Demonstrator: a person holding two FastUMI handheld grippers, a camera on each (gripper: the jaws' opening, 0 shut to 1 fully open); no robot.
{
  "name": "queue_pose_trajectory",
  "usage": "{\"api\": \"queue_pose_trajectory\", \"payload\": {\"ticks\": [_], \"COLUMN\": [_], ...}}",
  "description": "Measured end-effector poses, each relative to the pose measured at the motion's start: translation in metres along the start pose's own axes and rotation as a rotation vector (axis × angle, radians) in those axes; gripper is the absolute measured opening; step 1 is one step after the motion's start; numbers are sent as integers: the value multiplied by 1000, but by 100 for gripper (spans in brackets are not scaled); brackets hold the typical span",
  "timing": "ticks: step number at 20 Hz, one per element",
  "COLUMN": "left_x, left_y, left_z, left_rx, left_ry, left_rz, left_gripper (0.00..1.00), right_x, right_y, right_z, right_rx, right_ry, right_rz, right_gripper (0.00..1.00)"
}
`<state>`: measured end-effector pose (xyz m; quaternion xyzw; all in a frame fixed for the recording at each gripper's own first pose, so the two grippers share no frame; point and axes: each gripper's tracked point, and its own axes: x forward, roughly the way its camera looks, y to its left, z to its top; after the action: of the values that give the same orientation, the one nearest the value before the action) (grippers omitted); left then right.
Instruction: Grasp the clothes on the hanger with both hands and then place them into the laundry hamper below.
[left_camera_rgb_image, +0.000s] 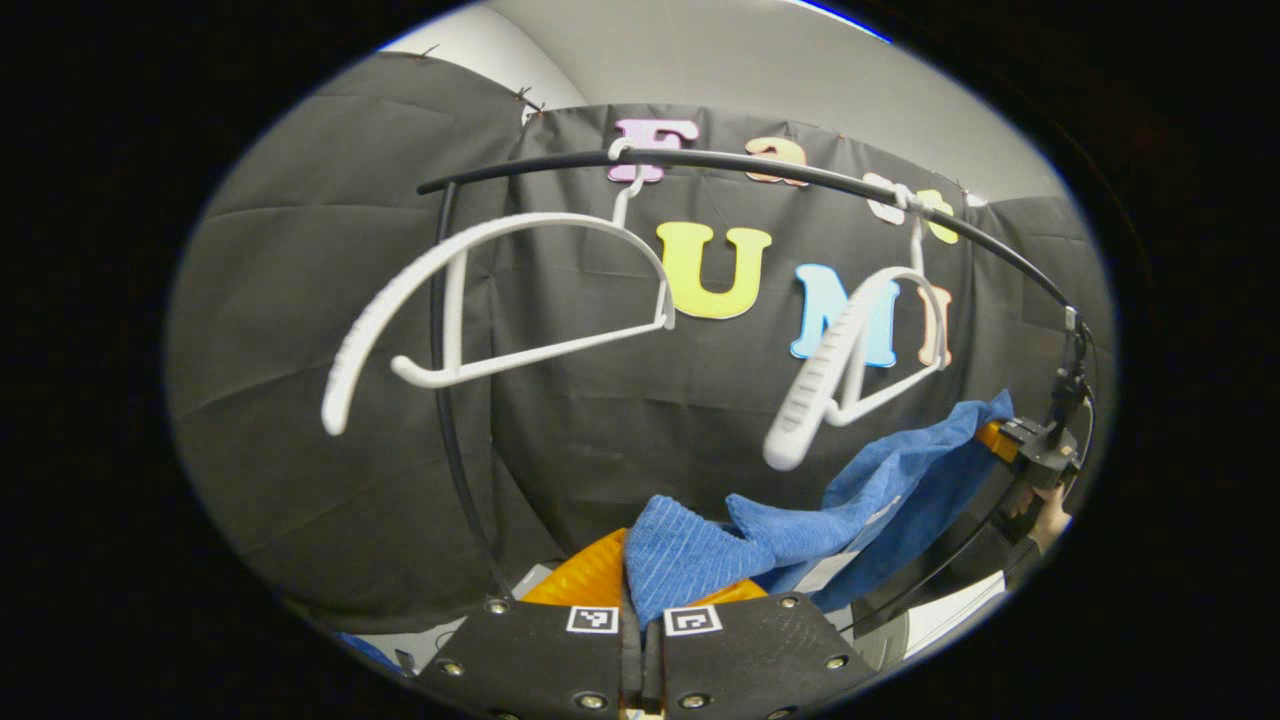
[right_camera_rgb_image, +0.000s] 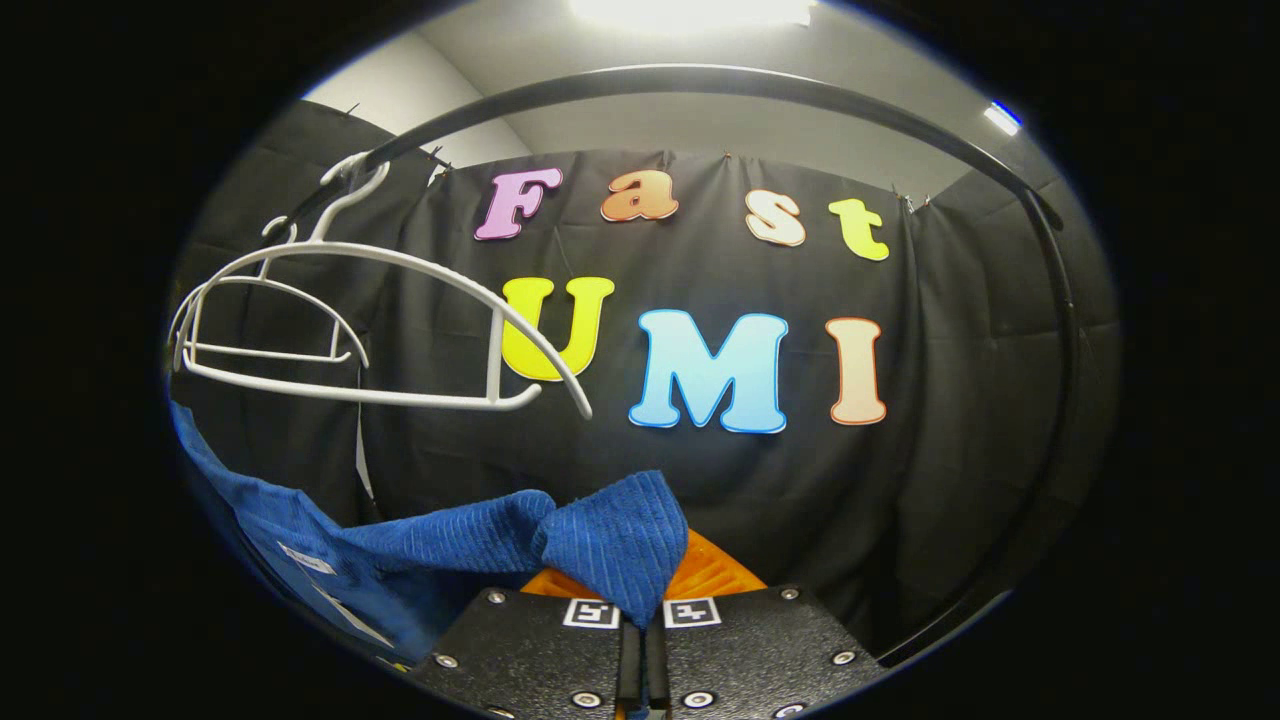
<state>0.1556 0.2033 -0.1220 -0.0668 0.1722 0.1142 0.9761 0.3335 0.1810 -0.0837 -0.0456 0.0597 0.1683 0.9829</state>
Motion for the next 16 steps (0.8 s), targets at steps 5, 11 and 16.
{"api": "queue_pose_trajectory", "payload": {"ticks": [5, 11, 16], "left_x": [-68, -117, -134], "left_y": [-32, -85, -127], "left_z": [-8, -2, -16], "left_rx": [-3, 63, 95], "left_ry": [-26, -59, -58], "left_rz": [60, 62, -29], "left_gripper": [2, 2, 2], "right_x": [-52, -108, -145], "right_y": [-1, 0, 2], "right_z": [1, 3, -9], "right_rx": [70, 107, 144], "right_ry": [43, 63, 115], "right_rz": [76, 164, 160], "right_gripper": [3, 3, 3]}}
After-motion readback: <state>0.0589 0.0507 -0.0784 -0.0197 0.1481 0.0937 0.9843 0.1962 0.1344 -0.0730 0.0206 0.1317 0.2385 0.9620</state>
